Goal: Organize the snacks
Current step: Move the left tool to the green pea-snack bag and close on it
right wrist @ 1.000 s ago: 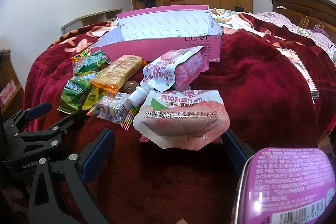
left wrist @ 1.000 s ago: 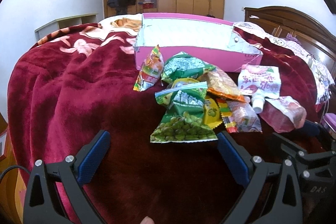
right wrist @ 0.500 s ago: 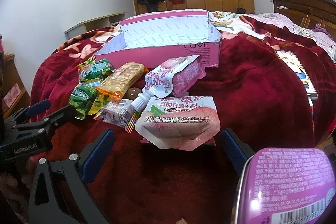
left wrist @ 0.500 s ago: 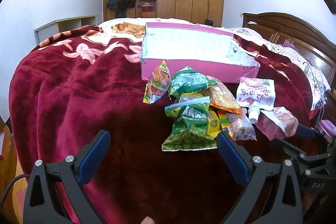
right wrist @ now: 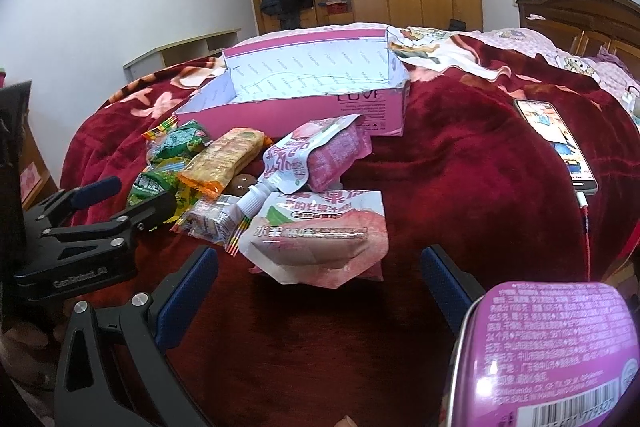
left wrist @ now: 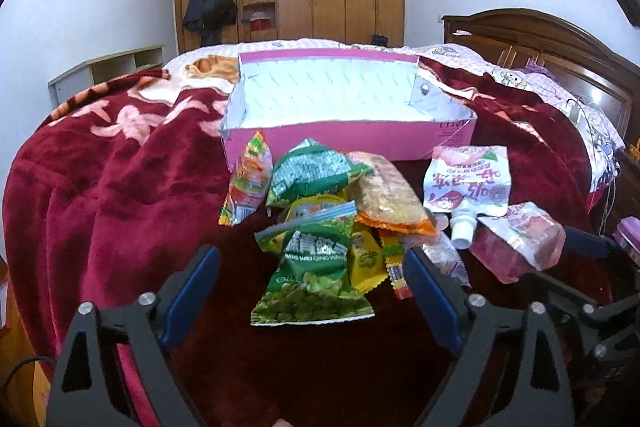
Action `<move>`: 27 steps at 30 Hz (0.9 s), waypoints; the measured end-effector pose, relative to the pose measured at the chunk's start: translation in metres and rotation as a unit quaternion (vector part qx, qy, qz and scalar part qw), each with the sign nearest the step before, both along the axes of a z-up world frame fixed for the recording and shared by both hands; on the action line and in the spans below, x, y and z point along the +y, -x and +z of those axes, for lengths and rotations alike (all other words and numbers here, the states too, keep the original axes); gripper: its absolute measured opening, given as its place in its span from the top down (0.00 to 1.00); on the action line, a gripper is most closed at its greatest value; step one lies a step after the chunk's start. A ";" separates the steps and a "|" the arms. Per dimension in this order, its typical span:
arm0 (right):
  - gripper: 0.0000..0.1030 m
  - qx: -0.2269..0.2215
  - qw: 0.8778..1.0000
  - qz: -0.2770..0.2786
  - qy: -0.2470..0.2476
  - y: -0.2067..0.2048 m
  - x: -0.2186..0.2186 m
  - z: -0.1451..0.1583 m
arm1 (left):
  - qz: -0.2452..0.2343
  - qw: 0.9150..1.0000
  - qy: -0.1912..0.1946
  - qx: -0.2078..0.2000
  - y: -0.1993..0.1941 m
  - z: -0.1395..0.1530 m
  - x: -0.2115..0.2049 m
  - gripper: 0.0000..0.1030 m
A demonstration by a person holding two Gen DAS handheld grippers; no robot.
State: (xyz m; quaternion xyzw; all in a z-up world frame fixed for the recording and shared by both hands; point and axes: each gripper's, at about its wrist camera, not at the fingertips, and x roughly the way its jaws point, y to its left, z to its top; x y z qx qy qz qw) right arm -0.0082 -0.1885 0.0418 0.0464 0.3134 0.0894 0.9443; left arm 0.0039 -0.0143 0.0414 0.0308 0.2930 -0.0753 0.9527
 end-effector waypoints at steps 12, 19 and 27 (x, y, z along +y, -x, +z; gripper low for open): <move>0.00 0.025 0.998 0.049 -0.016 -0.012 0.009 0.000 | 0.009 0.999 0.005 0.046 -0.014 -0.008 0.008 0.27; 0.00 0.024 0.996 0.081 -0.014 -0.019 0.010 -0.007 | 0.012 0.998 -0.002 0.056 -0.019 -0.009 -0.002 0.30; 0.00 0.044 0.993 0.095 -0.051 -0.030 0.000 -0.010 | 0.008 0.997 0.015 0.080 -0.021 -0.004 0.000 0.54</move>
